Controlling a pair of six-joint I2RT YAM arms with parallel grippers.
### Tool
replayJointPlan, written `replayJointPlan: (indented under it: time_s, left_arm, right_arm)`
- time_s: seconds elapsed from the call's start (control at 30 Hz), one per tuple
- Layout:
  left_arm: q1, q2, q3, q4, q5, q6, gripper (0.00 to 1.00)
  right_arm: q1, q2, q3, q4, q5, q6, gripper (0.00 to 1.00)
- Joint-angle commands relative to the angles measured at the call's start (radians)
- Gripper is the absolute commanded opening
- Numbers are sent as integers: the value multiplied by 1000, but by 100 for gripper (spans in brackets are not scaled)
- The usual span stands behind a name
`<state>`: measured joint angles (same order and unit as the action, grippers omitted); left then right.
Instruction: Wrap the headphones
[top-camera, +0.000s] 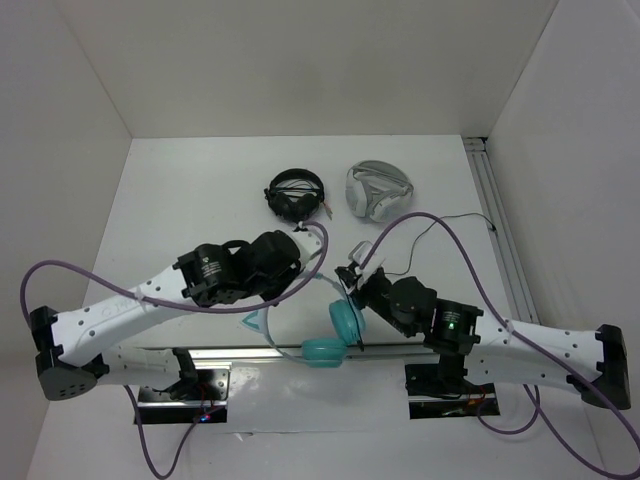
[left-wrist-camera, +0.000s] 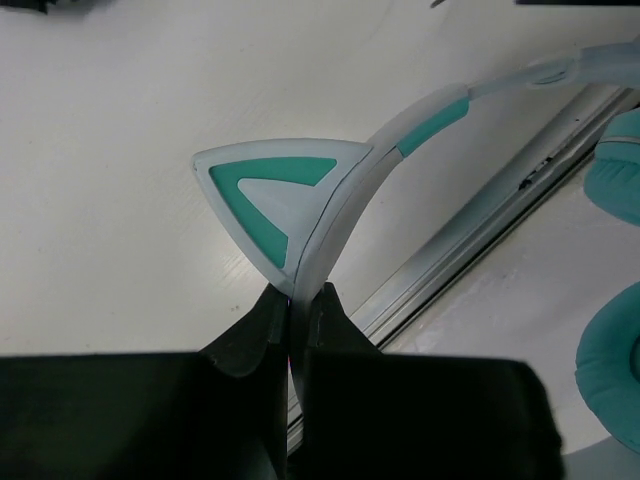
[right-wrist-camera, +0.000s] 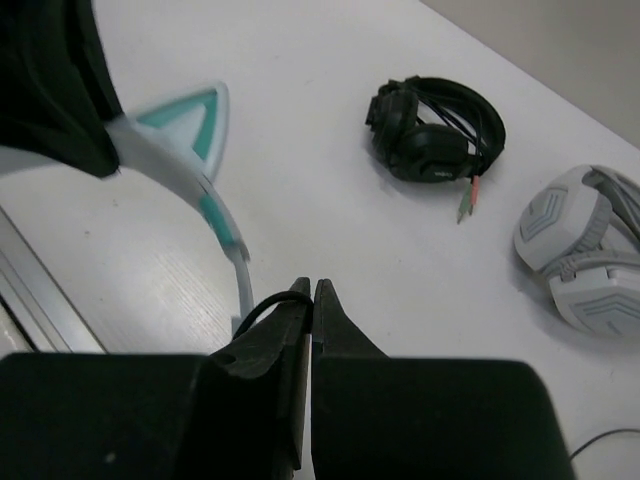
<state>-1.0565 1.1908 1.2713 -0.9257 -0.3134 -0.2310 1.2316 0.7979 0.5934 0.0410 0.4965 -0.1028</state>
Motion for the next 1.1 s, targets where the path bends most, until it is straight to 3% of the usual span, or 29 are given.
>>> replayJointPlan:
  time_s: [0.0, 0.17, 0.4, 0.5, 0.57, 0.7, 0.93, 1.07]
  left_arm:
    - [-49, 35, 8, 90, 152, 39, 0]
    - [-73, 91, 17, 80, 132, 39, 0]
    - [-73, 46, 26, 71, 152, 50, 0]
    - [-73, 10, 26, 80, 200, 50, 0]
    - [-73, -20, 26, 80, 209, 59, 0]
    - [-73, -60, 17, 99, 240, 68, 0]
    - [-82, -115, 8, 119, 284, 87, 0]
    - [-82, -115, 8, 119, 284, 76, 0]
  right_arm:
    - [8, -37, -3, 85, -50, -43, 3]
    - [8, -37, 22, 74, -85, -52, 4]
    - [8, 34, 22, 65, -95, -52, 11]
    - [-3, 34, 3, 86, -108, -43, 17]
    - [-15, 34, 3, 96, -145, -43, 30]
    - [-58, 34, 3, 105, -217, -43, 41]
    - [-112, 46, -18, 180, -263, -22, 42]
    - [-165, 26, -53, 243, -379, 4, 51]
